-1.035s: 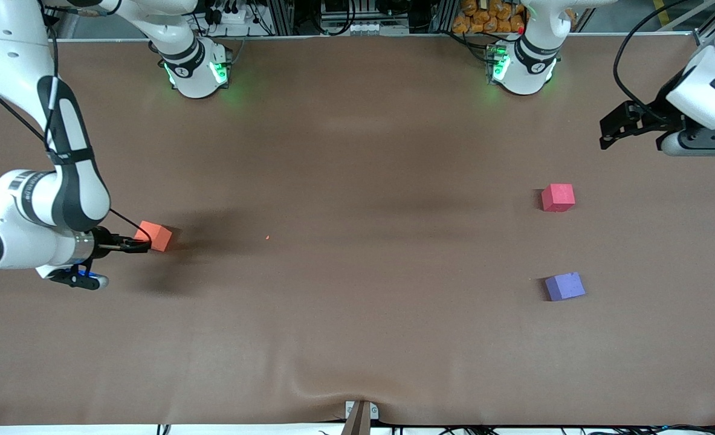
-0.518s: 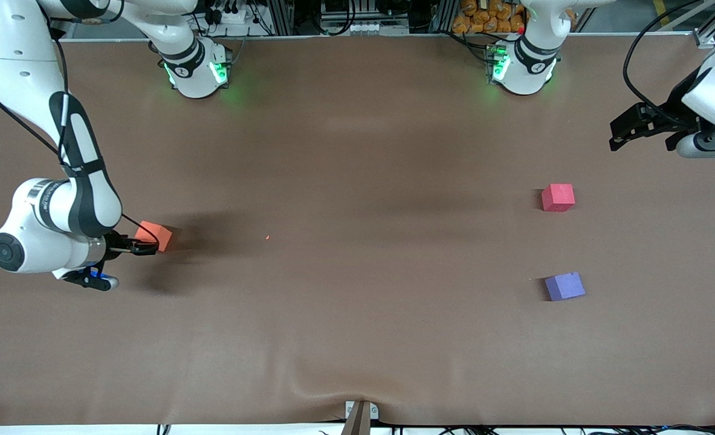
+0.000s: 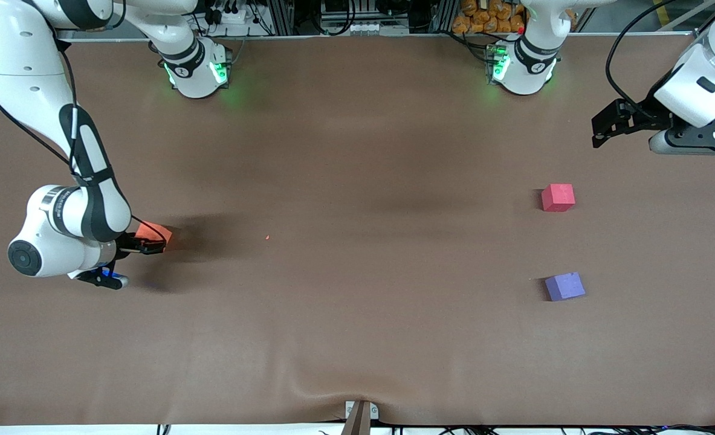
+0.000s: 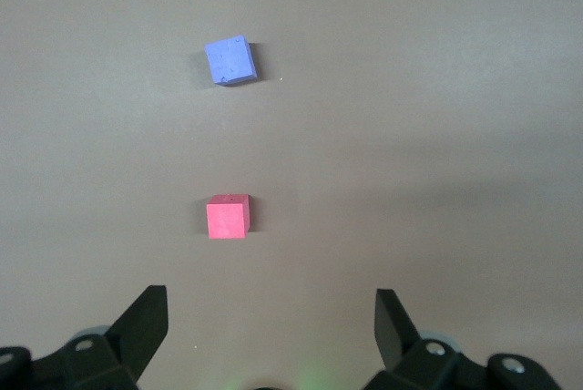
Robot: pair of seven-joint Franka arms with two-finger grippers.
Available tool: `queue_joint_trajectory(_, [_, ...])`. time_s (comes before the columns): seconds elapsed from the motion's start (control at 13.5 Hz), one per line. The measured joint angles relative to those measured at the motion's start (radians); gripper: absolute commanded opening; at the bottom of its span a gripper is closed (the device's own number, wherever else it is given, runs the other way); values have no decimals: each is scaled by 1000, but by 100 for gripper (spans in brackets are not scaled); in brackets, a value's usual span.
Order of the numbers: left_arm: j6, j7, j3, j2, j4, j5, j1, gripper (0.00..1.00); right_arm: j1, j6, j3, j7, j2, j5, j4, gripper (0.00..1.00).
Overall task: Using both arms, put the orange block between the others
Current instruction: 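Close the right gripper on the orange cube and lift it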
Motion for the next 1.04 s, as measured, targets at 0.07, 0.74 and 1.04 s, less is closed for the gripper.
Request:
queue_joint_trajectory(0.07, [0,0,2,0,0,0,1,100,0,-1,0,0,0,0,0,81])
queue_joint_trajectory(0.74, [0,0,3,0,0,0,2,100,1,4,2,0,0,0,-2,67])
queue_joint_trajectory(1.04, [0,0,5,0,0,0,2,100,3,7,5,0,0,0,3,62])
